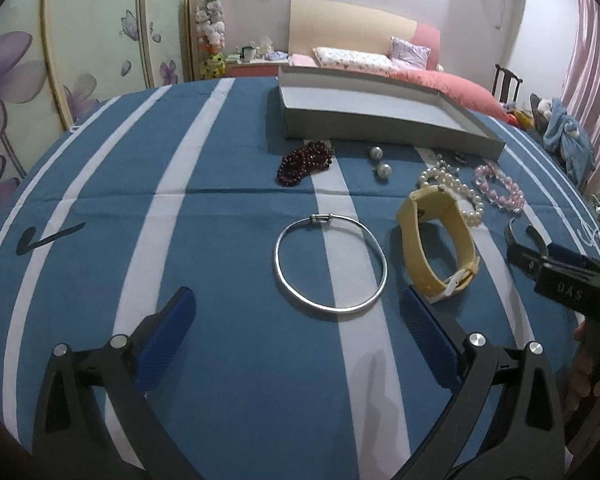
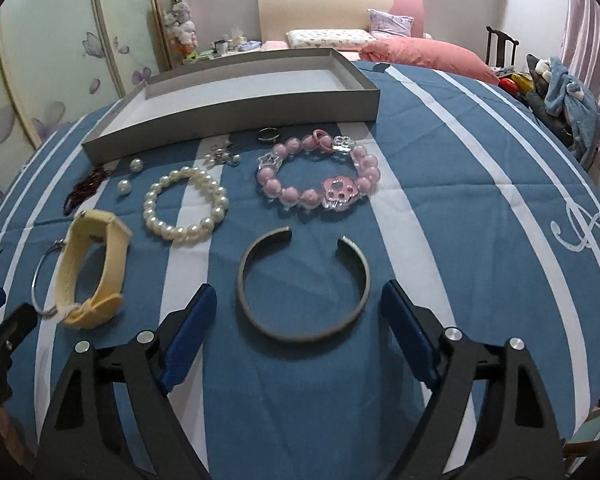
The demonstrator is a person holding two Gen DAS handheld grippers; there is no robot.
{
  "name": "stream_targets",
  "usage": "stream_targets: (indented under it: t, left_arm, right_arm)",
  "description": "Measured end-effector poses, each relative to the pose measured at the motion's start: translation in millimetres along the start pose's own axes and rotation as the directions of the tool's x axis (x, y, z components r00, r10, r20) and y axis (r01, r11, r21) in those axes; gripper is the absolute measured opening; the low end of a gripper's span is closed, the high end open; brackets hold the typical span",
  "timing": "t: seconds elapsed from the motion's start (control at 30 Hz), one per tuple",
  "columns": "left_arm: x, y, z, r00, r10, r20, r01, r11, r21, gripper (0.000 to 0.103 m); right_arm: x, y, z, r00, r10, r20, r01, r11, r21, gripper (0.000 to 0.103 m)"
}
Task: Organize jewelry
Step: 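Move the right tool to the dark cuff bangle while the left tool approaches the silver wire bangle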
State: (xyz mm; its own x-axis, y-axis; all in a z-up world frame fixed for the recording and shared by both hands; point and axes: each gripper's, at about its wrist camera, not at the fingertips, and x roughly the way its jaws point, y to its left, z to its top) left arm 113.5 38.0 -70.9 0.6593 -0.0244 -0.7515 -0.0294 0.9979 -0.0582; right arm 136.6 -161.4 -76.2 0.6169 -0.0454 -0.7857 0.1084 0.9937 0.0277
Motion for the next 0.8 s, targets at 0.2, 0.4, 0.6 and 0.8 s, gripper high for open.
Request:
stream_targets:
  t: [0.2, 0.4, 0.6, 0.8]
  left_arm:
    - [15.6, -5.8, 9.9, 0.999, 0.008, -0.049, -0.007, 1.000, 0.025, 0.099]
    - [31.4, -15.7, 17.2, 0.995, 0.041, -0.088, -0.035, 0.997, 0.065, 0.099]
    - [38.9, -21.7, 27.5, 0.995, 0.038, -0.090, -0.031, 0.997, 0.072, 0.093]
    - [33.8, -24.9, 27.2, 0.997, 0.032, -0.063, -0.028, 0.997, 0.072, 0.070]
  right_arm:
    - [1.3, -3.1, 4.3, 0.999, 0.022, 0.028, -0.021, 1.000, -0.021, 0.067]
    - [1.8, -6.5, 7.7, 0.998, 0.050, 0.032, -0.050, 0.999, -0.006, 0.067]
    - [3.8, -8.6, 10.6, 0.997, 0.067, 0.036, -0.067, 0.998, 0.004, 0.067]
    - [3.6, -10.2, 10.6, 0.996, 0.075, 0.040, -0.076, 0.997, 0.013, 0.067]
